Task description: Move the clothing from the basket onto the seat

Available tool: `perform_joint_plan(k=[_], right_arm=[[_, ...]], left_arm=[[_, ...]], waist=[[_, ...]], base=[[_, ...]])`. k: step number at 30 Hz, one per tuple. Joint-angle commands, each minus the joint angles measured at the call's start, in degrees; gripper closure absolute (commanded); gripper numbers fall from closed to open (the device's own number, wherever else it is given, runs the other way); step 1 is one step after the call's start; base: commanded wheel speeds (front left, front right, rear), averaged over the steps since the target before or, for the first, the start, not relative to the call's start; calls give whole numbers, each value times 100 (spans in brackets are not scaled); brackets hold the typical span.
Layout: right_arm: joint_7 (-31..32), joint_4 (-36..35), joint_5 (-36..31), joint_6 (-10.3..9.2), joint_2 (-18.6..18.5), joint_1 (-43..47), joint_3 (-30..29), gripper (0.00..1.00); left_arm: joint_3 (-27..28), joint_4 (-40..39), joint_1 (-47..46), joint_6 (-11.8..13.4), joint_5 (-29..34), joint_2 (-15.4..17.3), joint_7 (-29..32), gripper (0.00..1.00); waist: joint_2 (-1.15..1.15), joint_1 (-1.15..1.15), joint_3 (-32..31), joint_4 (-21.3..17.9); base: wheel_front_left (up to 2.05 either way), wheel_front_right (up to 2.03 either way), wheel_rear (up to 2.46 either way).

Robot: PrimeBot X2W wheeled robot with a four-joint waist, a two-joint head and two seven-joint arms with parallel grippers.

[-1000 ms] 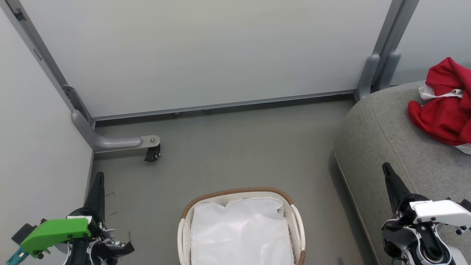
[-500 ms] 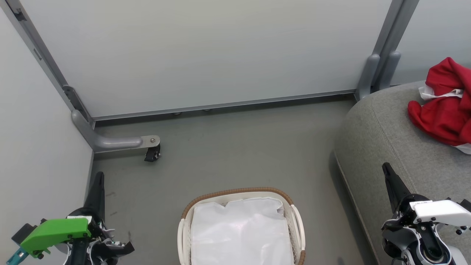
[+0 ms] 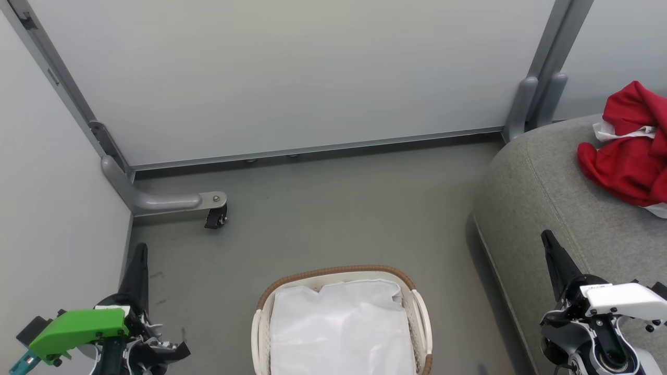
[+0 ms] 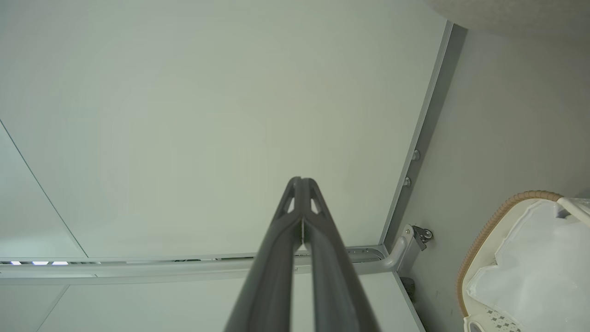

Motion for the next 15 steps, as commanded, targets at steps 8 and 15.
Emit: perform_joint_plan(k=[8,15], right_arm=[[18,-21,20,0,-34,60,-11,100],[18,-21,20,0,-33,61,-11,100]], left_arm=[[14,-14,-59,-26,-18,35,24,100],[14,-14,-59,-26,-18,35,23,100]], waist=[[0,0,0,0],[0,0,0,0]], base=[[0,0,0],[0,0,0]])
